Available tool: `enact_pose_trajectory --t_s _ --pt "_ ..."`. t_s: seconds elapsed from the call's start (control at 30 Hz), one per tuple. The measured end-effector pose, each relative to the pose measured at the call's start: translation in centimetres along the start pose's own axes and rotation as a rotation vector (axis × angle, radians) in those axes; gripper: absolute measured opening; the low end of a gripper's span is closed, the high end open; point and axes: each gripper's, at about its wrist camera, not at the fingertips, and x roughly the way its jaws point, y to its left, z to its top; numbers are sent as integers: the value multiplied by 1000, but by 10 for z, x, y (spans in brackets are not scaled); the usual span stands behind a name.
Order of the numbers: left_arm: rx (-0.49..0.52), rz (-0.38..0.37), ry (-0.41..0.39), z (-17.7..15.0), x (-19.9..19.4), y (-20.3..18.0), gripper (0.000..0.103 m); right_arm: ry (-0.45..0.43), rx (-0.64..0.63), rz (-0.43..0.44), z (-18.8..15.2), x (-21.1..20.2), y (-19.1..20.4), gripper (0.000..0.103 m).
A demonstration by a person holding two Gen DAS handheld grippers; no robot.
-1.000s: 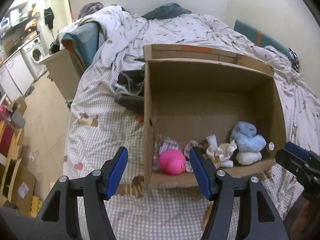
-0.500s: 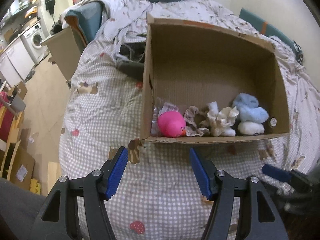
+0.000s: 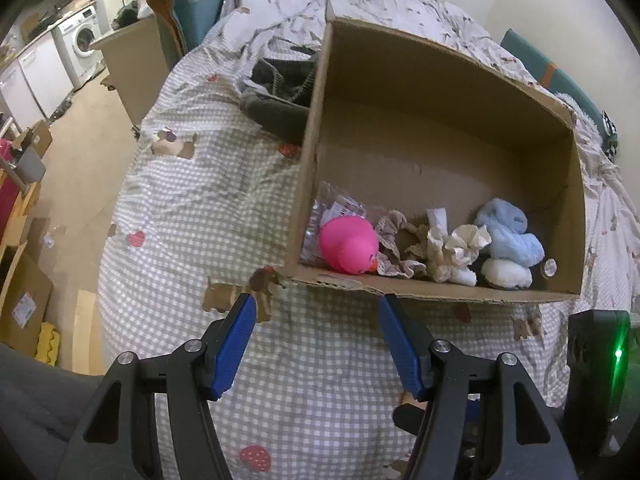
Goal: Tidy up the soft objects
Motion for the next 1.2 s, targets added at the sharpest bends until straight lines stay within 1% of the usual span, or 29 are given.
enact_pose_trajectory --t_s 0.03,0.1,0.13,0.17,0.2,0.23,0.27,0.3,0.37,0.47,0.57,0.67,0.73,0.77,0.93,1.07,1.13,1.2 --pt "6 0 6 -1 2 -3 61 -1 -3 -6 0 2 0 50" --pt "20 -4 14 -2 5 -8 61 -10 -11 -19 1 4 2 41" --pt "26 -4 14 -2 5 -9 61 -12 -10 -25 1 6 2 38" --pt "32 -3 14 -3 6 -11 61 -12 -6 -30 1 7 2 32" --pt "36 -3 15 -2 6 -12 61 -13 -6 -38 2 7 1 22" --pt "40 -2 16 -3 7 -12 61 -17 -15 -48 3 7 3 18" --pt "41 -2 18 -3 7 -13 61 -19 -24 -50 4 5 4 9" --pt "40 -1 19 -3 8 -13 61 -25 -39 -53 4 3 7 7" --pt "37 0 26 -4 9 -11 61 -52 -62 -58 3 -9 6 7" --pt "36 0 38 -6 12 -9 61 -105 -56 -65 -1 -28 6 7" --pt "47 3 55 -8 16 -11 61 -165 -52 -130 -5 -45 5 7" --pt "87 10 77 -13 23 -20 61 -214 -39 -202 -6 -55 3 7" --pt "124 8 96 -17 28 -28 61 -229 -13 -222 -4 -58 -3 7" --pt "150 -5 115 -20 33 -34 61 -233 0 -228 -3 -59 -5 7" --pt "213 -63 187 -22 52 -50 61 -237 69 -206 1 -63 -23 7" --pt "230 -86 244 -17 74 -57 60 -238 89 -188 4 -65 -26 7" --pt "237 -95 253 -16 81 -59 59 -238 92 -184 3 -68 -30 7" --pt "252 -89 235 -13 84 -62 54 -235 94 -181 2 -68 -30 7"
